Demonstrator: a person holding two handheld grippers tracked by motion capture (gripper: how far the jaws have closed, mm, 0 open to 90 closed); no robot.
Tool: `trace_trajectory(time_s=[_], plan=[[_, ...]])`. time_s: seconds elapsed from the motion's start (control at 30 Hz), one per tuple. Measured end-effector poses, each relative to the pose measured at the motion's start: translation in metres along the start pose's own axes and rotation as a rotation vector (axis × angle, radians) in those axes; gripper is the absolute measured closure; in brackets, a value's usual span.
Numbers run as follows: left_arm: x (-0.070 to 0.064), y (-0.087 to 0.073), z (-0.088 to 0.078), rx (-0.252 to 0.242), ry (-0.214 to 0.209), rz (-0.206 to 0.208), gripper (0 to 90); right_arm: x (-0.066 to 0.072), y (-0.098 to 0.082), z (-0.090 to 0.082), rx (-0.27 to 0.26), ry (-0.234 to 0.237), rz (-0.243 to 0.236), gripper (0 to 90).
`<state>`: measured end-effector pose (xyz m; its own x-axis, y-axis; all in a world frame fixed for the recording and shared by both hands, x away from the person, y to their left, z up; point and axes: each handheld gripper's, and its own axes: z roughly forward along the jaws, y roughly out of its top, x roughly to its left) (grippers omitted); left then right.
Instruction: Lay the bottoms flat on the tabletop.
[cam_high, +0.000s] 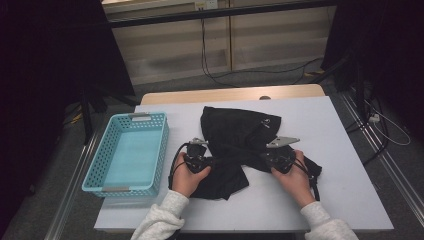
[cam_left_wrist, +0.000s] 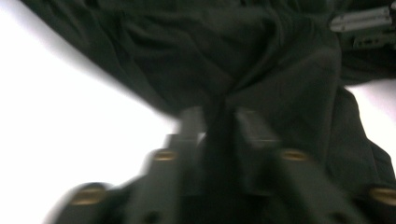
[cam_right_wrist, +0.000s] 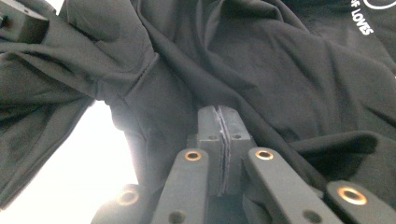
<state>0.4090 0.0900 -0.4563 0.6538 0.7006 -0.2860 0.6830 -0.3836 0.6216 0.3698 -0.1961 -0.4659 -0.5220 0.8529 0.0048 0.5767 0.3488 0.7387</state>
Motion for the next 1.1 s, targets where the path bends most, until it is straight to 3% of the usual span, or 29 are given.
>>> trace_trajectory(time_s=[0.03, 0.17, 0.4, 0.5, 0.53, 0.57, 0.63, 0.7, 0.8, 0.87, 0.97, 1.1], plan=[[0.001, 0.000, -0.003, 0.017, -0.008, -0.016, 89.8, 0.000, 0.000, 0.000, -0.003, 0.001, 0.003, 89.5], [0.004, -0.006, -0.019, 0.020, -0.001, -0.031, 90.0, -0.001, -0.003, 0.000, -0.021, 0.006, 0.022, 89.5], [0.012, -0.024, -0.057, 0.042, 0.041, -0.040, 90.0, -0.001, -0.003, 0.000, -0.022, 0.003, 0.014, 89.5], [0.017, -0.028, -0.062, 0.009, 0.035, -0.040, 90.0, 0.000, -0.003, 0.000, -0.023, -0.001, 0.013, 89.5], [0.017, -0.027, -0.061, -0.012, 0.034, -0.036, 88.9, 0.000, -0.003, 0.000, -0.023, -0.001, 0.012, 89.5], [0.018, -0.025, -0.058, -0.049, 0.039, -0.031, 79.3, 0.000, -0.003, 0.000, -0.023, -0.001, 0.013, 89.5], [0.017, -0.019, -0.052, -0.064, 0.043, -0.022, 62.1, 0.000, -0.003, 0.000, -0.023, -0.001, 0.014, 89.5], [0.018, -0.009, -0.040, -0.086, 0.052, -0.016, 56.5, 0.000, -0.003, 0.000, -0.023, -0.002, 0.012, 89.5], [0.022, 0.004, -0.024, -0.084, 0.060, -0.022, 50.3, 0.000, -0.003, 0.000, -0.023, -0.002, 0.012, 89.4], [0.026, 0.013, -0.012, -0.083, 0.097, -0.015, 48.5, -0.001, -0.003, 0.000, -0.024, 0.003, 0.014, 89.3], [0.033, 0.024, 0.004, -0.080, 0.126, -0.038, 47.8, -0.001, -0.003, 0.000, -0.024, 0.005, 0.015, 89.3], [0.034, 0.033, 0.017, -0.082, 0.106, -0.055, 51.8, 0.000, -0.003, 0.000, -0.023, 0.004, 0.016, 88.9]])
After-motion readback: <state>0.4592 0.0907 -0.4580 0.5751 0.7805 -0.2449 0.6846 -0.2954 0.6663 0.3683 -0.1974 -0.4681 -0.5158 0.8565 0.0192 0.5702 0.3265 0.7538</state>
